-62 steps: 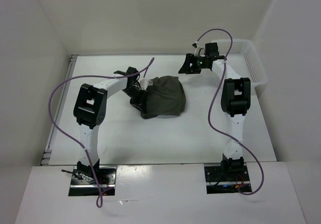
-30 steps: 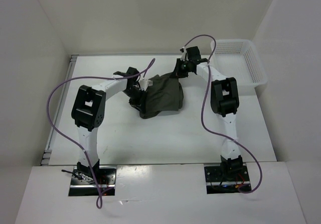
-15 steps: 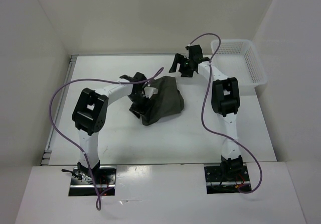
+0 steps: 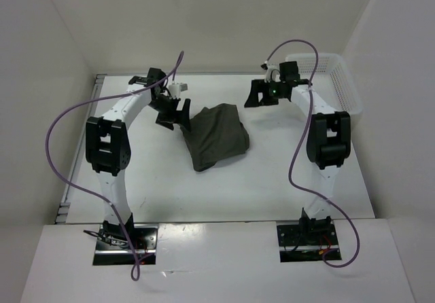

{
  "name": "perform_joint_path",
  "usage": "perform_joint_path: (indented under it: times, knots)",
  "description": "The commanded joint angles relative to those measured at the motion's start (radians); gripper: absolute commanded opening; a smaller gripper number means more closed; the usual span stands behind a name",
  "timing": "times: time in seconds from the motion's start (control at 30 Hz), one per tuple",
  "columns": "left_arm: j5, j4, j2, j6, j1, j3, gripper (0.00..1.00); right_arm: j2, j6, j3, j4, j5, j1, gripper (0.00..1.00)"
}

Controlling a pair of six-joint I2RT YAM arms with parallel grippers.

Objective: Fold and stack the shorts
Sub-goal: Fold the shorts

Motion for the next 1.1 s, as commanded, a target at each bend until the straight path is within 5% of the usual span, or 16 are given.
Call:
perform_joint_path:
  times: [0.0, 0.2, 0.4, 0.7, 0.87, 1.07]
  knots:
    - [-0.019, 0.029, 0.097, 0.004, 0.019, 0.043, 1.0, -0.086, -0.224, -0.151, -0.118, -0.115, 0.027, 0.9]
    - [-0.068, 0.097, 0.198, 0.004, 0.043, 0.118, 1.0, -0.149, -0.286, -0.375, -0.14, -0.101, 0.092, 0.9]
    - [-0.031, 0.131, 0.274, 0.004, 0.053, 0.187, 0.96, -0.149, -0.286, -0.395, -0.14, -0.13, 0.127, 0.9]
    - [0.05, 0.14, 0.335, 0.004, 0.053, 0.215, 0.65, -0.213, -0.428, -0.393, -0.265, -0.127, 0.101, 0.81]
    - [0.09, 0.161, 0.344, 0.004, 0.053, 0.215, 0.13, -0.293, -0.438, -0.477, -0.302, -0.164, 0.101, 0.84]
    - [0.112, 0.183, 0.363, 0.004, 0.062, 0.245, 0.11, -0.316, -0.216, -0.562, -0.106, -0.16, 0.242, 0.89]
